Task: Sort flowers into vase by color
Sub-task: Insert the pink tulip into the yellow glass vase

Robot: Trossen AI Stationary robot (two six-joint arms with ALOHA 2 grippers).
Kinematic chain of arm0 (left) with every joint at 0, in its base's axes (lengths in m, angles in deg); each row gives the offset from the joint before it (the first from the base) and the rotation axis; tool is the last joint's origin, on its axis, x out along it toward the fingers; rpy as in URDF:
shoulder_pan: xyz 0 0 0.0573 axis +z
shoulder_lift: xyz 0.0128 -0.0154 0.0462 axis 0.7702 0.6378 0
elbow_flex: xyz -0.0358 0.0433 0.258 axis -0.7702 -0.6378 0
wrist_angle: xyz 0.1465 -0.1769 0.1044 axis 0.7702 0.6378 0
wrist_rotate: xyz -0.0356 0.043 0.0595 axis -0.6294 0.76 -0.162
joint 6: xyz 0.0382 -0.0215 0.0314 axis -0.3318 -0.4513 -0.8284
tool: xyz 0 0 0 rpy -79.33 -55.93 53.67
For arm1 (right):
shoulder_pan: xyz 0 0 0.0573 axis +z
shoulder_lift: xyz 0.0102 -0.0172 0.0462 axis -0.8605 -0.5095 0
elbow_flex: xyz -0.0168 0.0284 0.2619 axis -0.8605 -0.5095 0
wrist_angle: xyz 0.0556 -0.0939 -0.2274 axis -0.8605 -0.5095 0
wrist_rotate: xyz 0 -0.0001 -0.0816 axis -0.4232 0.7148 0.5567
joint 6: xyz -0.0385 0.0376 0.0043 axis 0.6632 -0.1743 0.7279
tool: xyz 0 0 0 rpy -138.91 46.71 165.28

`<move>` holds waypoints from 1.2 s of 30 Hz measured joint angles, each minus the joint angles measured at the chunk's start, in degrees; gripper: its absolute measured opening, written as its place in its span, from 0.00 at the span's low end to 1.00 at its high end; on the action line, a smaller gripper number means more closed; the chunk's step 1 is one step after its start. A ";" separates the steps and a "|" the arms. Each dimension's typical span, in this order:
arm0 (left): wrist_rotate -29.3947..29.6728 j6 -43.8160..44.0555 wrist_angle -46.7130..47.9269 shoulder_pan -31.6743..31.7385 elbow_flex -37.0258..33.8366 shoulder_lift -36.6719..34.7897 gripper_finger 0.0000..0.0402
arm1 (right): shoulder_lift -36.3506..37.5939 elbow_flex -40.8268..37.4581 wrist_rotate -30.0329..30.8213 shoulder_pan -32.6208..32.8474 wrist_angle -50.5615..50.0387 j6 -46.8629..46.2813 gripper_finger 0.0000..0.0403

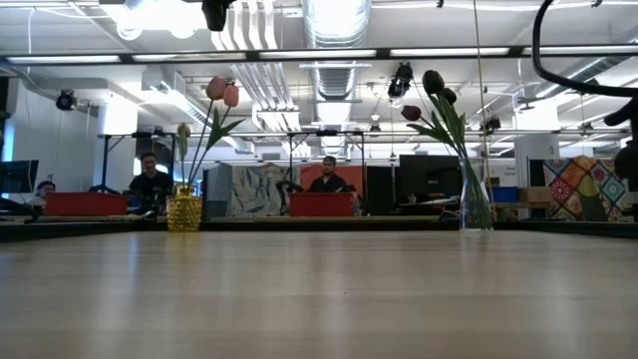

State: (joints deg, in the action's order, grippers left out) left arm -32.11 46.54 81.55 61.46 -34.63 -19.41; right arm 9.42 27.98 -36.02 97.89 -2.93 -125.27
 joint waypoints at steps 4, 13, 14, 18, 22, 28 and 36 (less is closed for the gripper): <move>0.01 0.94 -0.02 0.07 0.00 -0.01 0.29 | -0.06 1.20 2.18 0.13 0.55 1.50 0.23; 1.48 1.45 -0.33 0.82 0.00 -0.32 0.29 | 0.14 10.47 10.15 0.11 -5.09 6.72 0.03; 1.44 1.91 -0.27 1.02 0.00 -0.46 0.29 | 0.18 11.91 11.95 0.11 -6.28 7.94 0.03; -0.86 4.94 -0.20 2.40 0.00 -0.59 0.29 | 0.71 18.31 20.56 -0.41 -8.20 14.90 0.03; -3.59 6.88 -0.17 3.20 0.00 -0.48 0.29 | 1.66 24.59 32.74 -2.31 -8.28 27.83 0.03; -8.87 7.21 -0.33 3.32 0.00 -0.39 0.29 | 3.63 31.91 41.67 -9.33 -6.84 53.17 0.03; -13.87 7.11 -3.04 3.32 -0.02 -0.37 0.29 | 5.62 34.37 34.65 -22.84 14.69 95.23 0.03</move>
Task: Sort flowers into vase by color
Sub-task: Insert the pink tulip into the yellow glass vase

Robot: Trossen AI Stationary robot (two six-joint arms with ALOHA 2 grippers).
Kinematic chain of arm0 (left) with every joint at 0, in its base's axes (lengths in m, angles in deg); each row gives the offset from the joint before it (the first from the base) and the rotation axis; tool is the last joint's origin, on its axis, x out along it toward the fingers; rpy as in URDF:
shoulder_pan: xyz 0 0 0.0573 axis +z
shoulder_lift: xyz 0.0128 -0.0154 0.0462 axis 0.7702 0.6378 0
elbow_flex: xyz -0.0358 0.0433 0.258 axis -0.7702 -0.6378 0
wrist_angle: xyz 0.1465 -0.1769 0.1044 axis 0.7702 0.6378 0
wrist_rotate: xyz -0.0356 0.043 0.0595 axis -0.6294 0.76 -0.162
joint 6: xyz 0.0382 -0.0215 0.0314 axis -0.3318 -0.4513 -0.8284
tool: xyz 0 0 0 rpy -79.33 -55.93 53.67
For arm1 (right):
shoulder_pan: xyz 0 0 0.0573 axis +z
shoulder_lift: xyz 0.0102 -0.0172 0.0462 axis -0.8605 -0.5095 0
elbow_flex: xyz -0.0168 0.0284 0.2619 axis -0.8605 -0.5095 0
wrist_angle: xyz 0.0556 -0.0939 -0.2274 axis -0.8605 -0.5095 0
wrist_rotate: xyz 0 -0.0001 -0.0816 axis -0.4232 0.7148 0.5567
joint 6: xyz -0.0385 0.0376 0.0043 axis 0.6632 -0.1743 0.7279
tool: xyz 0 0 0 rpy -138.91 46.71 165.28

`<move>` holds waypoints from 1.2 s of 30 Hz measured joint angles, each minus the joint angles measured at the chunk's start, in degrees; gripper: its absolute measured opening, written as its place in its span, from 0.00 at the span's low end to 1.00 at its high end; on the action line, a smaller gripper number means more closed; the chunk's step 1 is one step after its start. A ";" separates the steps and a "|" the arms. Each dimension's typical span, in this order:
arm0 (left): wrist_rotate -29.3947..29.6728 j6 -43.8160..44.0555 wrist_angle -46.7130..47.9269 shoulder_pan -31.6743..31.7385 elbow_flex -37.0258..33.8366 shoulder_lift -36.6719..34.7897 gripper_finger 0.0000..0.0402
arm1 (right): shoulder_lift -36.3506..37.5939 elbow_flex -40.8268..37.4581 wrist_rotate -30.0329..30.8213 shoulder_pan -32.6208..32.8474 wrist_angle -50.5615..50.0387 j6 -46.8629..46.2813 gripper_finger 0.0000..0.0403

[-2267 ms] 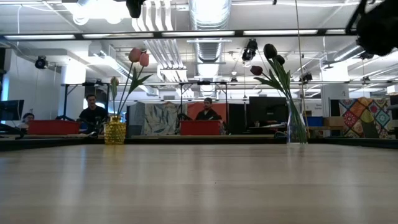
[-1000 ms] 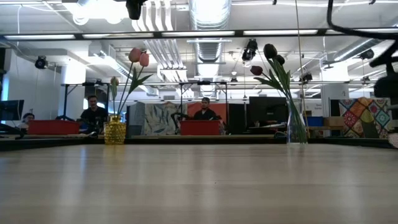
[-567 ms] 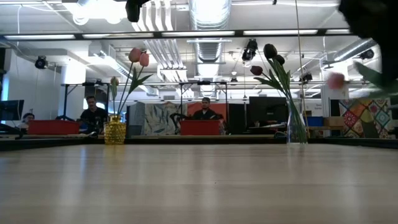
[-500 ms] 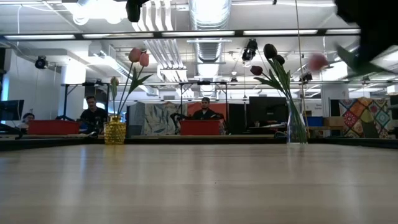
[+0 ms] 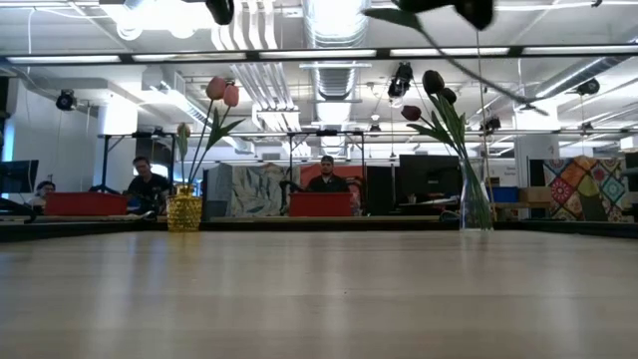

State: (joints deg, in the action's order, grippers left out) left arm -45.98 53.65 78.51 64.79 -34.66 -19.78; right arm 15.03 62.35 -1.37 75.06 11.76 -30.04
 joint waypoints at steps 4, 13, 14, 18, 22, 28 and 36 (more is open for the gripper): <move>-0.48 -1.27 -0.38 0.00 0.00 0.00 0.29 | 0.12 -0.68 -8.98 -7.88 12.56 14.27 0.03; -7.45 -3.20 -9.21 -0.25 0.00 3.26 0.29 | -1.53 -0.75 -26.04 -21.13 37.84 24.83 0.03; -7.78 -3.13 -10.52 -0.44 0.00 4.02 0.29 | -1.64 -0.73 -26.95 -21.80 39.23 24.88 0.03; -7.90 -1.35 -11.29 -0.61 0.00 6.63 0.29 | -2.67 0.98 -28.03 -22.88 40.82 26.32 0.03; -6.18 -0.04 -11.66 -0.59 0.00 8.96 0.29 | -3.14 3.30 -27.96 -22.87 41.00 28.04 0.03; -6.22 -0.95 -8.15 -0.55 5.86 13.73 0.29 | -4.48 5.53 -27.87 -23.06 40.42 29.20 0.03; -8.05 -11.16 12.59 -0.52 21.95 21.29 0.29 | -7.16 8.02 -27.93 -22.98 40.27 30.28 0.03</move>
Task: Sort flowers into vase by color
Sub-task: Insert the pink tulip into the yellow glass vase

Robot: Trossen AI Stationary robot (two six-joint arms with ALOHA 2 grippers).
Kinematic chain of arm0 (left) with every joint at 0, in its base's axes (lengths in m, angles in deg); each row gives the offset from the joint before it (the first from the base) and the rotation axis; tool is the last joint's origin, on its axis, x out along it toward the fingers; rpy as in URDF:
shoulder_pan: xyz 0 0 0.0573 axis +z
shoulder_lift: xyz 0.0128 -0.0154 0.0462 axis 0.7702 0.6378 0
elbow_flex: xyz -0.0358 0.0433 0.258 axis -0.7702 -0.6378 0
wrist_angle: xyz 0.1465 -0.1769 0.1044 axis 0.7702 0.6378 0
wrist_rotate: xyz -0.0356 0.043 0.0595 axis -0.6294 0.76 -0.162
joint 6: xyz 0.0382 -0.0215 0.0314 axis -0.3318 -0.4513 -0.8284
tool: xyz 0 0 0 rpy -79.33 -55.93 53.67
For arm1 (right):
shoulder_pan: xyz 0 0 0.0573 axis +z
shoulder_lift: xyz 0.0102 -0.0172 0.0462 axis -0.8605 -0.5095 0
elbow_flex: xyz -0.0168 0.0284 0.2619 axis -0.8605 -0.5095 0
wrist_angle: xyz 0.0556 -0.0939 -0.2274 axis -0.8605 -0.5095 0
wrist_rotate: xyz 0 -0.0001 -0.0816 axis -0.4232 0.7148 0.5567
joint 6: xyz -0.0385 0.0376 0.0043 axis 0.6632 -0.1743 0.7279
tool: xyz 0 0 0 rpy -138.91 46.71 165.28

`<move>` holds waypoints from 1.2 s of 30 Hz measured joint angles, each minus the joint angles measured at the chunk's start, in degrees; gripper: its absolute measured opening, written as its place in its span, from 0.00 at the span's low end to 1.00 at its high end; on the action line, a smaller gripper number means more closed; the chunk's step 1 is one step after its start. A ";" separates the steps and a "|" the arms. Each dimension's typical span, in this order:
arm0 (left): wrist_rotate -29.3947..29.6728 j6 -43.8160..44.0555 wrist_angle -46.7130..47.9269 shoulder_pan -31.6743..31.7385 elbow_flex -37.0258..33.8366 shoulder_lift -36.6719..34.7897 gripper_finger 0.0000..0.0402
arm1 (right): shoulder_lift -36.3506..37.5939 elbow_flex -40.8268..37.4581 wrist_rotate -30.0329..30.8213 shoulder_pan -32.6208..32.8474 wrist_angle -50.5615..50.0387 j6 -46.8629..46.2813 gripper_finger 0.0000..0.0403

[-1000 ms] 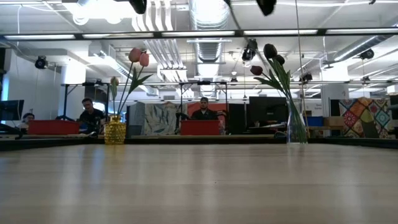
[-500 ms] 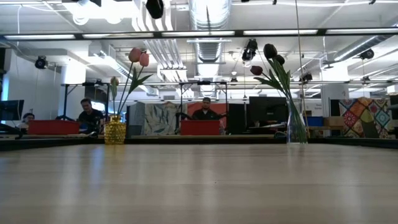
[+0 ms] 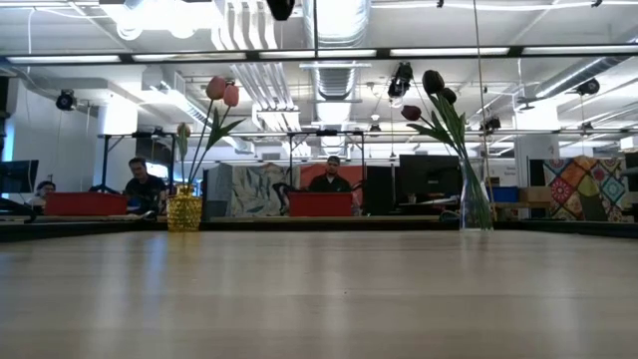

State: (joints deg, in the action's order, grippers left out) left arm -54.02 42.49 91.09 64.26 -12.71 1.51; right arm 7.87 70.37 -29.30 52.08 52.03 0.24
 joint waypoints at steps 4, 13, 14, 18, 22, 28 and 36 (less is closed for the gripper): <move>-0.96 -2.13 2.13 0.00 4.27 2.33 0.29 | -0.63 0.49 0.00 0.00 -0.03 0.34 0.03; -1.44 -2.29 2.91 0.55 3.21 1.11 0.29 | -0.35 0.65 0.04 -0.24 0.00 0.91 0.03; -1.45 -2.11 3.01 0.72 2.89 0.88 0.29 | -0.27 0.65 0.06 -0.26 0.00 0.91 0.03; -1.51 -1.44 2.87 0.93 2.83 0.52 0.29 | -0.20 0.65 0.04 -0.37 0.20 0.74 0.03; -2.08 -1.03 2.87 1.02 2.84 0.43 0.27 | -0.20 0.65 0.04 -0.37 -0.02 0.71 0.03; -2.21 -0.97 3.09 1.67 2.72 -0.58 0.16 | -0.18 0.65 0.04 -0.37 0.15 0.68 0.03; -1.92 -0.97 3.59 2.31 2.64 -0.63 0.02 | -0.47 0.65 0.43 -0.63 -0.17 -3.26 0.06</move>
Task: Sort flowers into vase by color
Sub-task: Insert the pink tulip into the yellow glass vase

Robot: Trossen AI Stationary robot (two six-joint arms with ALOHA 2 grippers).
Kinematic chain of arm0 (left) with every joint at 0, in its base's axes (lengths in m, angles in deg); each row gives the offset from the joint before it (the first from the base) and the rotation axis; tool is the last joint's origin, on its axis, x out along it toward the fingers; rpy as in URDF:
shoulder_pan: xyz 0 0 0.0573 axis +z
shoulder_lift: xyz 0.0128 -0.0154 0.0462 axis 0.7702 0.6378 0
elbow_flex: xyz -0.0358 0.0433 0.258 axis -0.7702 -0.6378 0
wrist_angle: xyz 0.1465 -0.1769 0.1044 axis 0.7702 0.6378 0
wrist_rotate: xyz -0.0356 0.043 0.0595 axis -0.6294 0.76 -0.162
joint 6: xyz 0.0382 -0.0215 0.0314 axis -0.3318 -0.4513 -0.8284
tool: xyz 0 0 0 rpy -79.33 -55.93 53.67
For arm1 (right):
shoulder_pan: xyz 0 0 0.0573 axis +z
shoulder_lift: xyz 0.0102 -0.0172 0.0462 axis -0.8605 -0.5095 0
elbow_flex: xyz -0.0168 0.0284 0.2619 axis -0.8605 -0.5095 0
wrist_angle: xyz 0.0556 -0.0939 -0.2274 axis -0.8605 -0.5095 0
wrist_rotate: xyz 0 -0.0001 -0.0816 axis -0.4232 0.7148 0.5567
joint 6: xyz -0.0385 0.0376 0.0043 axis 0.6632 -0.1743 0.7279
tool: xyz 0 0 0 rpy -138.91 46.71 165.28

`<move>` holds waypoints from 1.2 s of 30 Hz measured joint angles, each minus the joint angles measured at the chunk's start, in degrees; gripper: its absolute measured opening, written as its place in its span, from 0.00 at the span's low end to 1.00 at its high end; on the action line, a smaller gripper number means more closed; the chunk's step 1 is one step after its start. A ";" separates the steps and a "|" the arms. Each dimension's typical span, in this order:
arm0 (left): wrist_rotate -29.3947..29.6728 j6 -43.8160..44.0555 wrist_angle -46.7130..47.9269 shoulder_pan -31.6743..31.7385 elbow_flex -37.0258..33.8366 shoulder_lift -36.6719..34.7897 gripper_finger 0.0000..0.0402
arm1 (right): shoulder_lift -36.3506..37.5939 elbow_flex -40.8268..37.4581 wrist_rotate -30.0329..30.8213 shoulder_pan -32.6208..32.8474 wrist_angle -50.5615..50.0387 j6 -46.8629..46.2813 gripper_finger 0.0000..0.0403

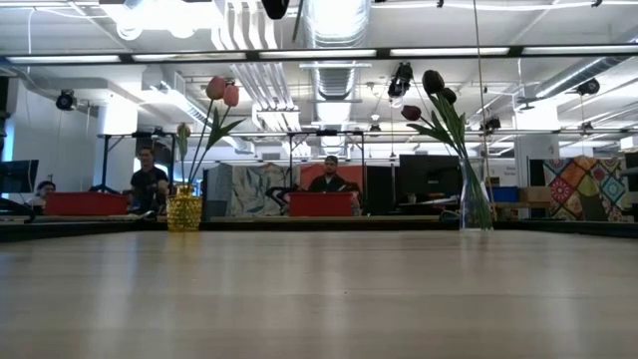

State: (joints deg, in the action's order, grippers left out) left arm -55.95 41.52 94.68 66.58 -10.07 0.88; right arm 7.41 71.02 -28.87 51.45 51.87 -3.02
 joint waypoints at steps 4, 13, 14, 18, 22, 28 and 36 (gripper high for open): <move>4.76 -0.76 1.79 0.44 -0.11 -0.53 0.01 | 0.19 -0.02 0.28 0.00 -2.50 -0.85 0.16; 17.66 -1.20 2.58 3.74 -8.20 -8.43 0.00 | 3.64 6.15 4.79 -0.26 -16.89 2.71 0.42; 19.45 -1.57 2.40 4.23 -10.02 -10.31 0.00 | 3.73 6.80 4.87 -0.26 -18.60 3.11 0.42; 29.37 -4.92 2.03 5.81 -16.25 -18.64 0.00 | 4.20 8.65 5.52 -0.24 -22.61 4.77 0.37; 42.40 -10.37 2.55 6.91 -20.54 -26.55 0.00 | 4.13 8.94 6.06 -0.24 -23.92 5.33 0.22; 54.83 -13.56 3.86 12.01 -25.32 -33.10 0.00 | 3.54 8.68 6.08 -0.24 -23.98 5.46 0.04; 53.78 -13.72 3.32 26.18 -28.22 -31.61 0.00 | 2.98 8.66 6.11 -0.26 -23.95 4.99 0.03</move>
State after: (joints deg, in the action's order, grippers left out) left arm -2.16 27.80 98.00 92.76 -38.29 -30.74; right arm 10.39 79.67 -22.76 51.18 27.91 1.97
